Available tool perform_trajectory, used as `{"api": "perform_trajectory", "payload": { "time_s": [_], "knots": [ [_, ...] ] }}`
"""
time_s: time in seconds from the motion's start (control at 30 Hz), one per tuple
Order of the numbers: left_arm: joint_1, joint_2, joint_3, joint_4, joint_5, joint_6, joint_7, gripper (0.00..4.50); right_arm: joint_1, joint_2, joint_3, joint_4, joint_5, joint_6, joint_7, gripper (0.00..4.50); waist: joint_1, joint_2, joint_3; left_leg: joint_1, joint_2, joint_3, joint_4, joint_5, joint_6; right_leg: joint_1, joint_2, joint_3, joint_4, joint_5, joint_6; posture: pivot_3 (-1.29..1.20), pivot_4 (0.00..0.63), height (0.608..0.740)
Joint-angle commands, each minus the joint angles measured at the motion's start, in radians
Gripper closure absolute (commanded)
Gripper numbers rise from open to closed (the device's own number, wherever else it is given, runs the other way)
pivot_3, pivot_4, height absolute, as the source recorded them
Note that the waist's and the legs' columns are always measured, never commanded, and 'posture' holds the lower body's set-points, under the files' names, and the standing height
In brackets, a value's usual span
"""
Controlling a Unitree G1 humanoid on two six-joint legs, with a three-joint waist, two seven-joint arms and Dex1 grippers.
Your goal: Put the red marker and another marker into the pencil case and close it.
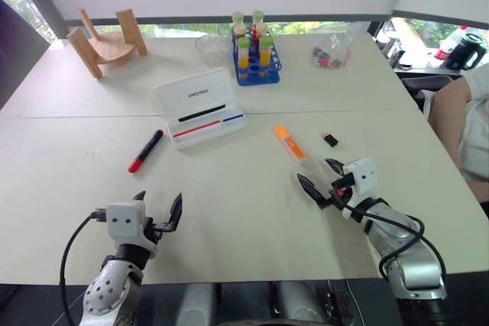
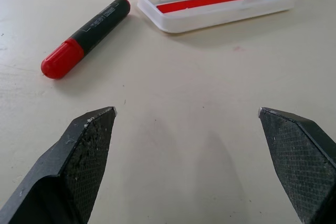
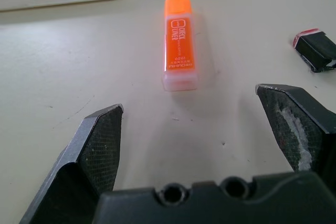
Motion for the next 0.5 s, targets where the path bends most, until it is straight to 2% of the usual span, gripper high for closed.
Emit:
{"api": "perform_trajectory", "payload": {
  "time_s": [0.03,0.5],
  "knots": [
    [0.009,0.013,0.01,-0.049,-0.011,-0.011,-0.015,0.0,0.006,-0.001,-0.014,-0.05,0.015,0.001,-0.008,0.03,0.0,0.0,0.0,0.0,0.0,0.0,0.0,0.0,0.0,0.0,0.0,0.0,0.0,0.0,0.0,0.0,0.15,0.74],
    [-0.013,0.026,0.019,-0.042,-0.048,-0.006,-0.039,0.0,-0.035,-0.021,-0.021,-0.033,0.014,-0.008,-0.002,0.03,0.0,0.0,0.0,0.0,0.0,0.0,0.0,0.0,0.0,0.0,0.0,0.0,0.0,0.0,0.0,0.0,0.15,0.74]
  ]
}}
